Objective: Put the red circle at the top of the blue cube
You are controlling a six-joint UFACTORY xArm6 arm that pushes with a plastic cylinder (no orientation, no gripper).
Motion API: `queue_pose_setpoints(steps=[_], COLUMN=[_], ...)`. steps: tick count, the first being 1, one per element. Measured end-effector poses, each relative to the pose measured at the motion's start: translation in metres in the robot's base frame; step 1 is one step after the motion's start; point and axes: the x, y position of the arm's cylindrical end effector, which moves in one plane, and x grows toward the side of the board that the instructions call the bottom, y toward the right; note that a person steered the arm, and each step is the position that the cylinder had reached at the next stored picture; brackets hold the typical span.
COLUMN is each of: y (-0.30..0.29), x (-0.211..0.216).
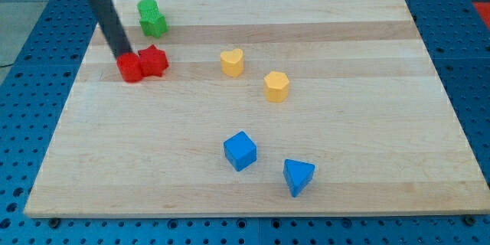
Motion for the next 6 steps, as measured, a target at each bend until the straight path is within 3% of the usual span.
queue_pose_setpoints(steps=[1, 2, 4, 5, 6], y=[0.072, 0.106, 0.049, -0.007, -0.015], x=[0.035, 0.062, -0.052, -0.043, 0.017])
